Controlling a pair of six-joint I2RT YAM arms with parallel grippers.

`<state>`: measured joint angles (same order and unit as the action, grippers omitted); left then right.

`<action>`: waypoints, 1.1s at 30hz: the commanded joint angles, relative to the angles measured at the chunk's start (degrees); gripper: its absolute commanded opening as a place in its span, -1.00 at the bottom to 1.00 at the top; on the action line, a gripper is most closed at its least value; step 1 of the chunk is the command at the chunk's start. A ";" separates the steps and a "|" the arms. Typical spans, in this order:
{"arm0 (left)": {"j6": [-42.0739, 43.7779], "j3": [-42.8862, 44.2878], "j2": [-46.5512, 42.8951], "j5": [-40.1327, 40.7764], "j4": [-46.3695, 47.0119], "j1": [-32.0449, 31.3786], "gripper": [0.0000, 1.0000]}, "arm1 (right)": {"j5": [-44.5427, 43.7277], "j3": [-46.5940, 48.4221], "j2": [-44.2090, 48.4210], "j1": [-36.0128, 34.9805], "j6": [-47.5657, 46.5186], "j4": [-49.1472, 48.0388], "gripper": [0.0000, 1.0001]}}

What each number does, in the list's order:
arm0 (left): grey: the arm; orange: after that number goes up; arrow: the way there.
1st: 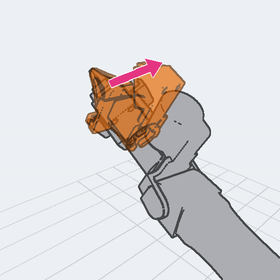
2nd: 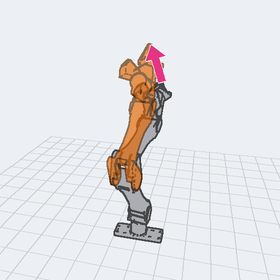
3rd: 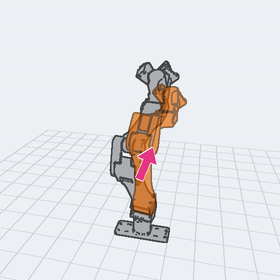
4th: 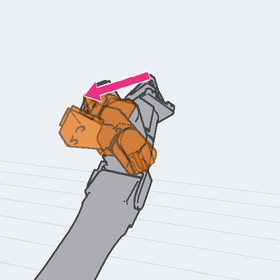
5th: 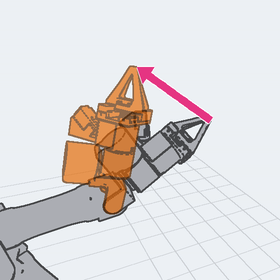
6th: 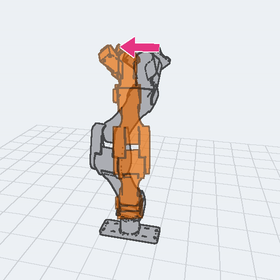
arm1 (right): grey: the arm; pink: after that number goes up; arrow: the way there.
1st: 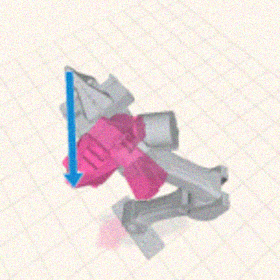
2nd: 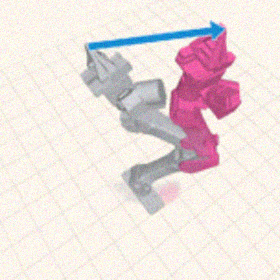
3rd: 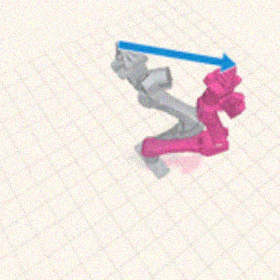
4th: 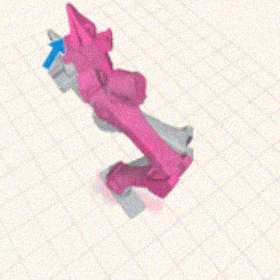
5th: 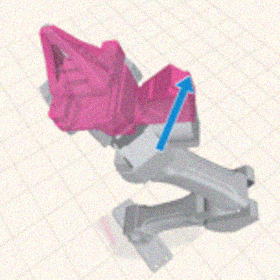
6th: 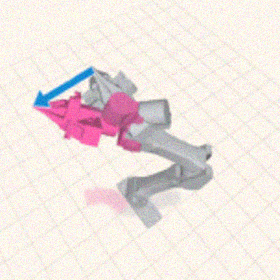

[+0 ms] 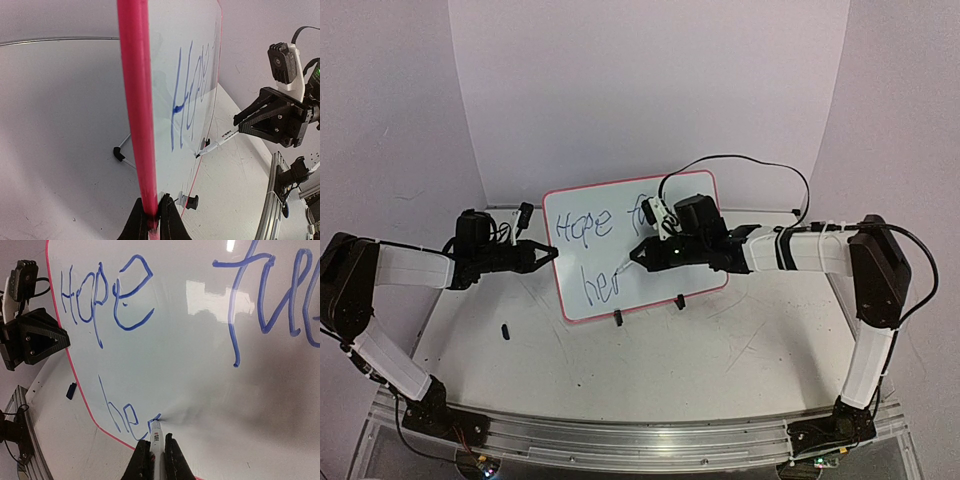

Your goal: Write a sentence on the whiteboard

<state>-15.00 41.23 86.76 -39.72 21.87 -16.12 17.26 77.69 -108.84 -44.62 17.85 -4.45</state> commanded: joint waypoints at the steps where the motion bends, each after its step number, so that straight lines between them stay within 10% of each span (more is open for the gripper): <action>1: 3.49 2.25 1.04 8.32 -2.27 -0.23 -1.00 | -3.81 -1.90 1.24 1.25 -0.54 -1.09 -1.00; 33: 3.58 2.40 1.26 8.37 -2.53 -0.25 -1.00 | -3.39 -3.25 8.08 1.47 -0.98 -0.83 -1.00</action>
<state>-14.96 41.93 86.76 -39.75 20.75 -16.19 14.83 71.13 -99.66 -43.38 18.02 -3.79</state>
